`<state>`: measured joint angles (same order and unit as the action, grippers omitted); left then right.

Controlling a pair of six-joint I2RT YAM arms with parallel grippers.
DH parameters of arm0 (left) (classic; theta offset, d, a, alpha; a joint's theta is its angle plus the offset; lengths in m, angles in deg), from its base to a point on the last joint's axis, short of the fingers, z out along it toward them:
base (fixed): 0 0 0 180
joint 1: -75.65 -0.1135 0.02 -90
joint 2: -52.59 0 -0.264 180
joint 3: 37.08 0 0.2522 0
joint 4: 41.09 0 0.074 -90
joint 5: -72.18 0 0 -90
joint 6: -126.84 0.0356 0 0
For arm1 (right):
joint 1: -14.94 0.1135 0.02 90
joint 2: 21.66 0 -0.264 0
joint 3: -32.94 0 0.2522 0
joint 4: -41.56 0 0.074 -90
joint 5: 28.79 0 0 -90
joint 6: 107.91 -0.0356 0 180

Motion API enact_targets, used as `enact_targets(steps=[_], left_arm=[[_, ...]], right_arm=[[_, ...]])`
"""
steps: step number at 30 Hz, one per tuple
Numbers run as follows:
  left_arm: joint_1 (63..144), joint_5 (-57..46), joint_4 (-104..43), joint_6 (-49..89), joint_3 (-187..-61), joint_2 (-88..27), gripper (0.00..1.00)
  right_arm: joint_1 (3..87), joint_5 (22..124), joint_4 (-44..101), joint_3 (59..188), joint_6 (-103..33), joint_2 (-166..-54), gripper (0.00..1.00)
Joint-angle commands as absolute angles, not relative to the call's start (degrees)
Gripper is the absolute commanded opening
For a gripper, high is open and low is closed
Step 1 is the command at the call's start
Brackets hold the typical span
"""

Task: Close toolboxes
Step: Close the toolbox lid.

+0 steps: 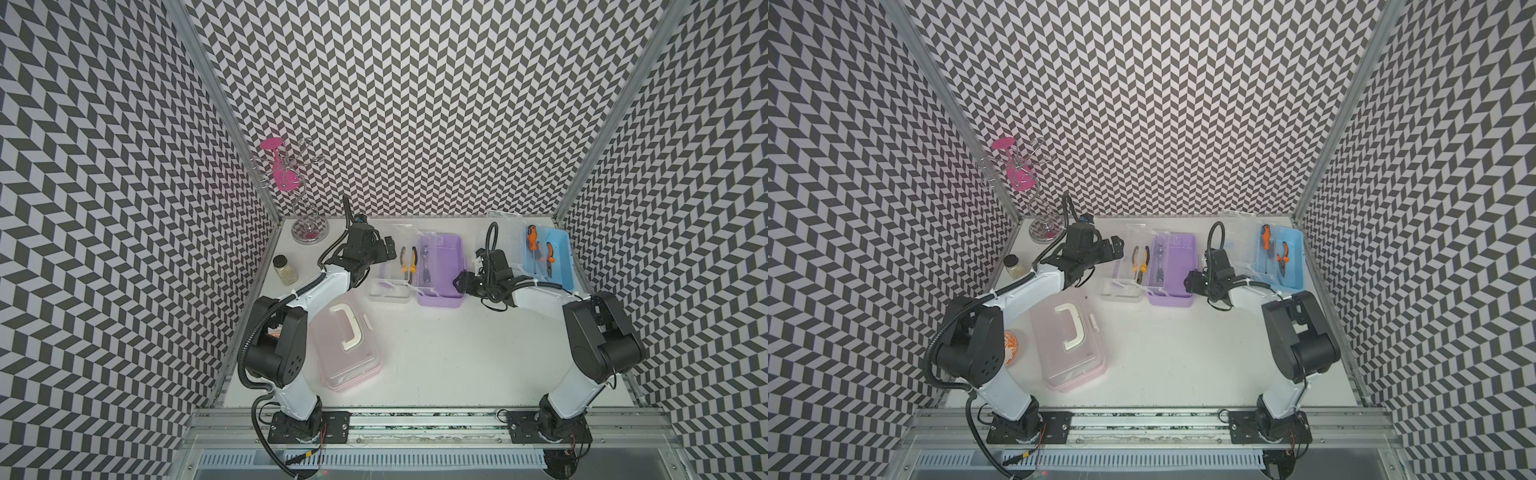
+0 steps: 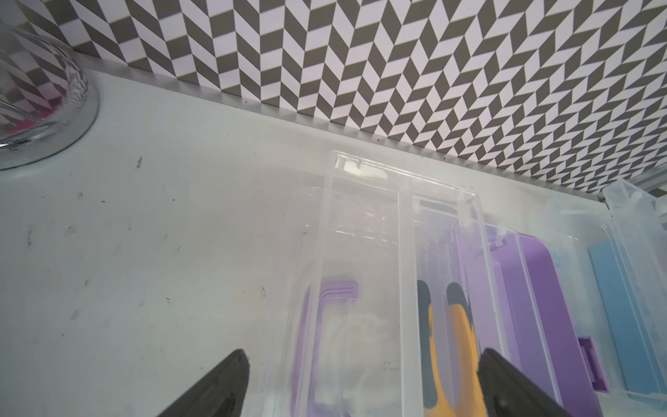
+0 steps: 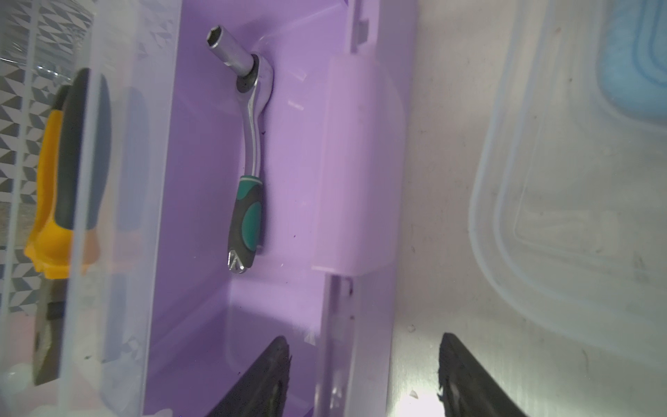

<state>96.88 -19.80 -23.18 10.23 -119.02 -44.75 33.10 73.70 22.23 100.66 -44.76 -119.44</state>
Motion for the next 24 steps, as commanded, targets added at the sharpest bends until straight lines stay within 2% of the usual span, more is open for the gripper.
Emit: enact_targets(steps=[1,10,24], left_arm=[[96.92,-18.24,-25.46,10.84,-121.02,-45.55,0.99],[96.90,-16.61,-26.76,10.62,-121.68,-47.89,0.99],[98.05,-14.19,-28.42,10.43,-122.01,-48.55,0.99]], right_arm=[[32.27,75.20,24.78,102.47,-45.05,-116.13,0.69],[31.12,80.09,27.71,103.64,-45.67,-115.53,0.85],[30.59,89.36,32.56,105.77,-47.21,-118.83,1.00]])
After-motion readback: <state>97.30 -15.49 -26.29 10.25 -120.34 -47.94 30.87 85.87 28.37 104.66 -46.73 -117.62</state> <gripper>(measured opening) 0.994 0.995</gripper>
